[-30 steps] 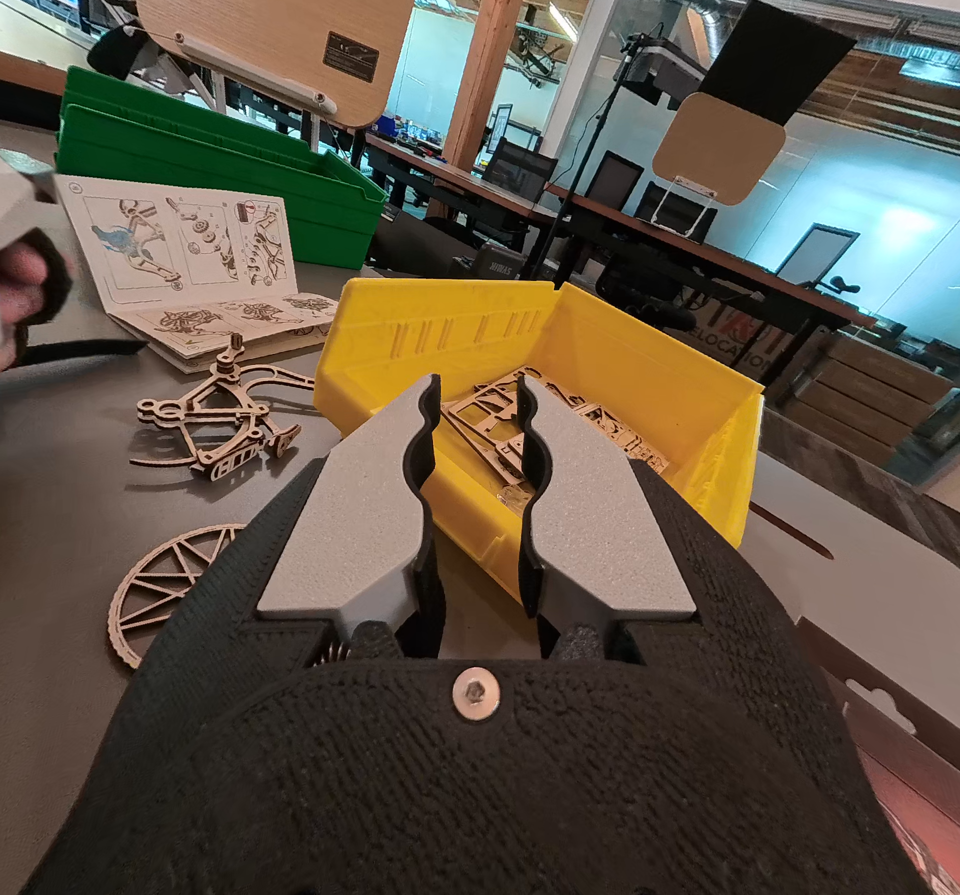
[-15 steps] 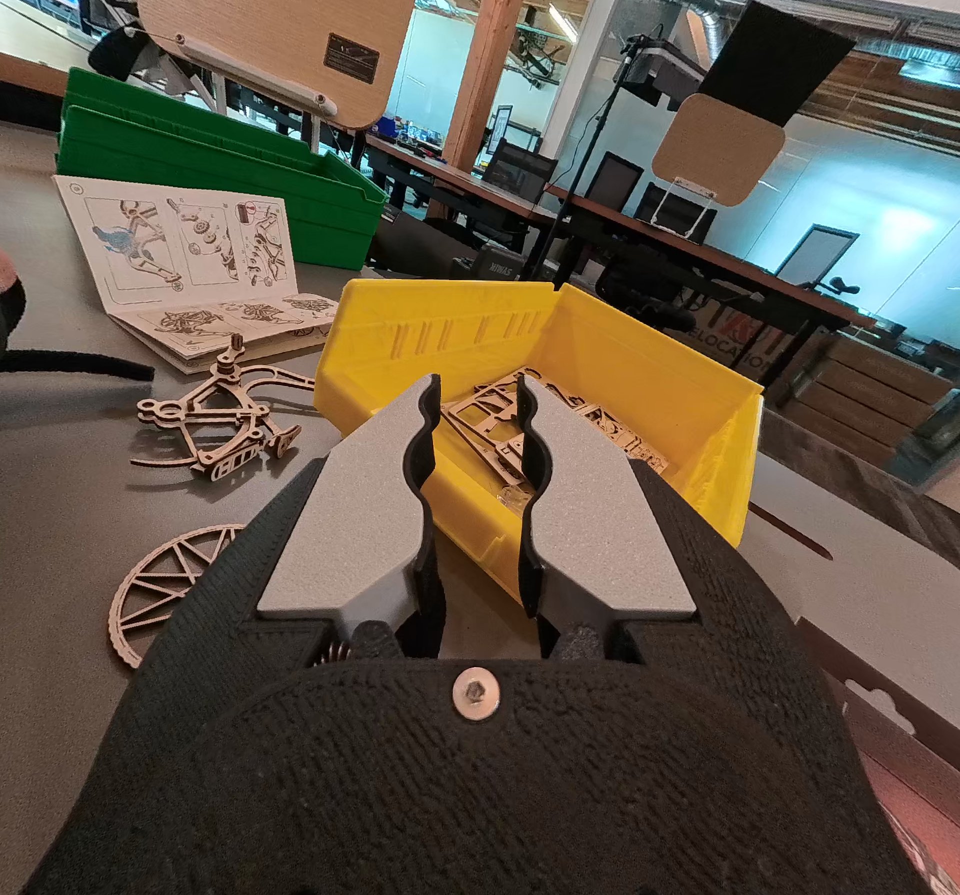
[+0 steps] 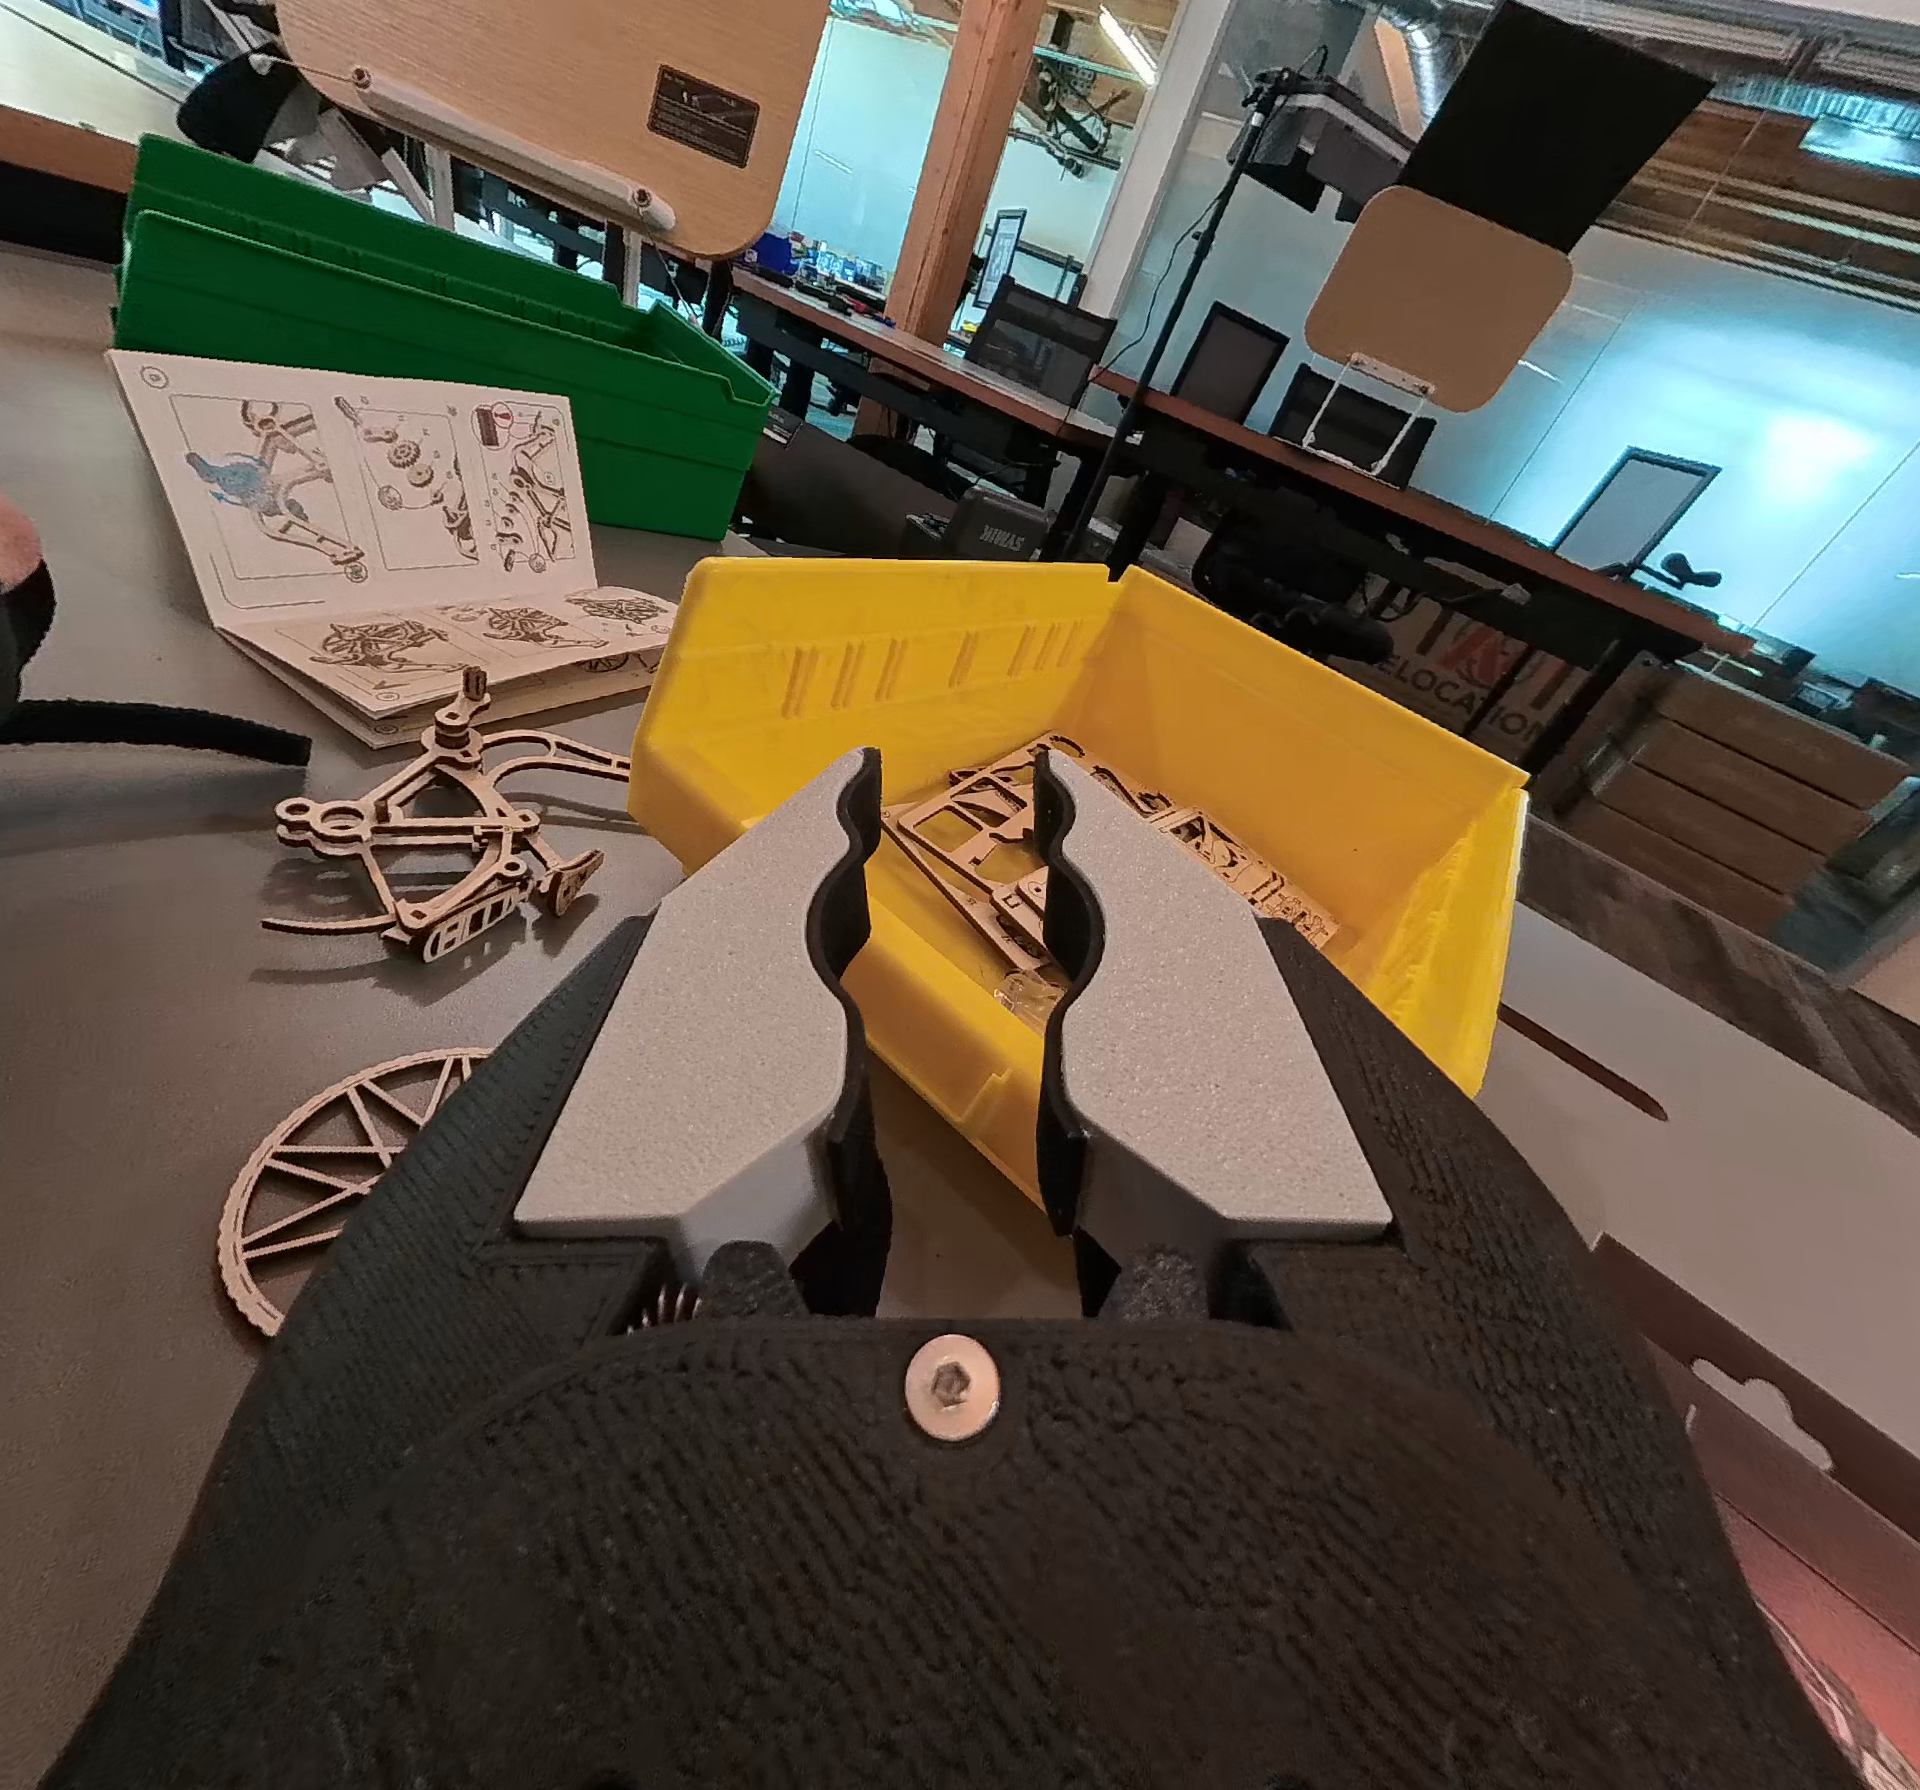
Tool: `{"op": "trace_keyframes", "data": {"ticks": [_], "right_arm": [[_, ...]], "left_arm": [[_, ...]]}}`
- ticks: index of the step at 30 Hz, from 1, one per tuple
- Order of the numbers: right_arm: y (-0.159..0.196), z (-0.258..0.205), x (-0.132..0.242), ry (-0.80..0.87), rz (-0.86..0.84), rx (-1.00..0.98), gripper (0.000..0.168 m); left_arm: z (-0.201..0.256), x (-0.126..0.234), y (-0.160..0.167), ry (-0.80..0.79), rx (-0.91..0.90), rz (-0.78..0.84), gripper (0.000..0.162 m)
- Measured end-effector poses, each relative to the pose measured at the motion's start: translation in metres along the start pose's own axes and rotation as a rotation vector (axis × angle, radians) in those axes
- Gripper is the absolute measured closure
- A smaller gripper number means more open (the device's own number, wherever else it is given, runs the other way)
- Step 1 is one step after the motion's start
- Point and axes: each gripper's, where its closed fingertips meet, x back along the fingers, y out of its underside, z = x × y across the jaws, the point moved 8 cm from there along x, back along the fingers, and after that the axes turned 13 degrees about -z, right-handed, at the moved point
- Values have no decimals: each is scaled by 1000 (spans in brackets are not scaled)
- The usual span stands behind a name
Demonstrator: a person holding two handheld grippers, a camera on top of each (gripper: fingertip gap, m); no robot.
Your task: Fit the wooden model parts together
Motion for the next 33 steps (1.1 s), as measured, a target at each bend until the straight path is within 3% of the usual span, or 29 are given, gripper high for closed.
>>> {"op": "trace_keyframes", "data": {"ticks": [33], "right_arm": [[-1, 0, 1, -1, 13, -2, 141]], "left_arm": [[-2, 0, 1, -11, 7, 1, 158]]}}
